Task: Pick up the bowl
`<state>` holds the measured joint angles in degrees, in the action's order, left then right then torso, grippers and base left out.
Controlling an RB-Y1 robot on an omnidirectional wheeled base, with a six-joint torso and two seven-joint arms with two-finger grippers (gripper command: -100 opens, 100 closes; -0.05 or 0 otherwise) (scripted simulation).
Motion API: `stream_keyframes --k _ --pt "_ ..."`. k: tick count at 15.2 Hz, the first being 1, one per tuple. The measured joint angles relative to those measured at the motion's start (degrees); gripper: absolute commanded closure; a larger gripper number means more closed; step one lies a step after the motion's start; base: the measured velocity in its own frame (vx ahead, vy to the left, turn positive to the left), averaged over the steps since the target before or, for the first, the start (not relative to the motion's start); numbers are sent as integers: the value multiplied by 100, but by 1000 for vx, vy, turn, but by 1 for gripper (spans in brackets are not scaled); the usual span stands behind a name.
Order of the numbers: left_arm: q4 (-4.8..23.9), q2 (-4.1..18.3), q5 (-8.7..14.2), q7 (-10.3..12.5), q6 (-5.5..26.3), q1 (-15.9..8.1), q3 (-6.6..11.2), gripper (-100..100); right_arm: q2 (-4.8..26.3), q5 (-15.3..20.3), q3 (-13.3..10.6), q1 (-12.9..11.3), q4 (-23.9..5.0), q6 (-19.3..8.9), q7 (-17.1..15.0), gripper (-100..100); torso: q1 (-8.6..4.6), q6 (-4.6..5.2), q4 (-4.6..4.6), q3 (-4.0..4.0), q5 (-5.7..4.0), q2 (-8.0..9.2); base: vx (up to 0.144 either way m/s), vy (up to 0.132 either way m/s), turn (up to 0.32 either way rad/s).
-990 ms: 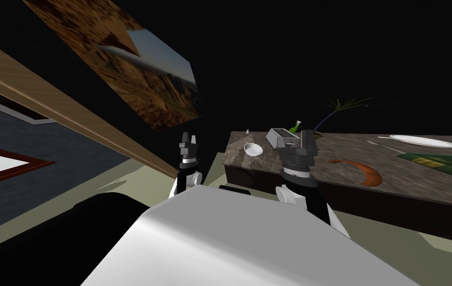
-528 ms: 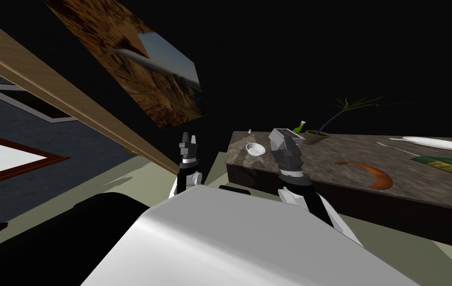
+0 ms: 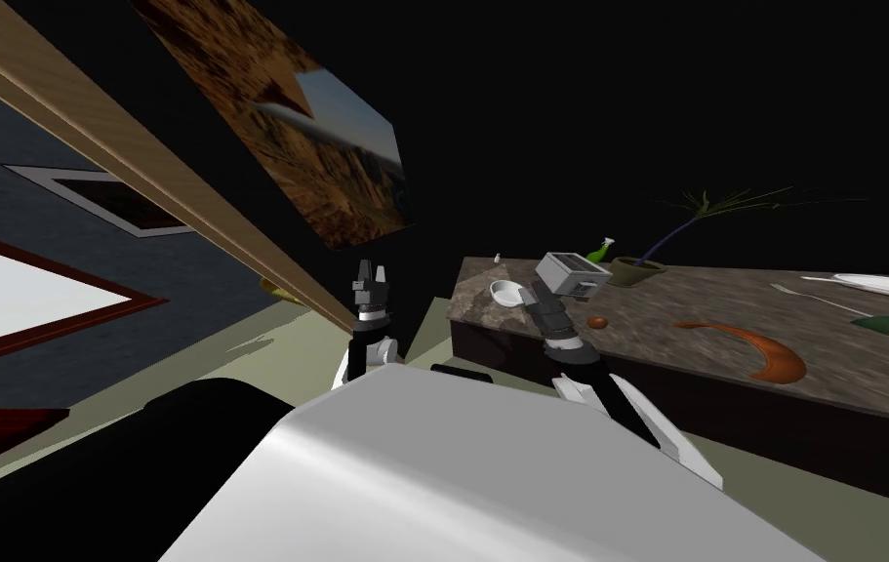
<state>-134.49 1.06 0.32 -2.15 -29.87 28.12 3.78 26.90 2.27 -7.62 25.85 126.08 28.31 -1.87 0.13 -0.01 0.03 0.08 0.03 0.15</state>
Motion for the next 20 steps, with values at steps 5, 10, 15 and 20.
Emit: stream_keyframes --k 5,10,15,20 --pt "0 0 0 0 0 0 0 0 616 49 -96 -50 -265 -135 91 -100 0 -1 -1 -2 0 -3 -29 42 83" --pt "0 0 0 0 0 0 0 0 1252 124 -245 -110 -574 -272 220 -100 0 2 0 -1 1 -2 -31 45 77" --pt "0 0 0 0 0 0 0 0 1864 173 -342 -109 -882 -320 321 -100 -4 -1 -1 -3 -1 -4 -24 38 72" --pt "0 0 0 0 0 0 0 0 2434 271 -525 -128 -1147 -463 488 -100 4 1 0 -2 2 -3 -22 42 66"
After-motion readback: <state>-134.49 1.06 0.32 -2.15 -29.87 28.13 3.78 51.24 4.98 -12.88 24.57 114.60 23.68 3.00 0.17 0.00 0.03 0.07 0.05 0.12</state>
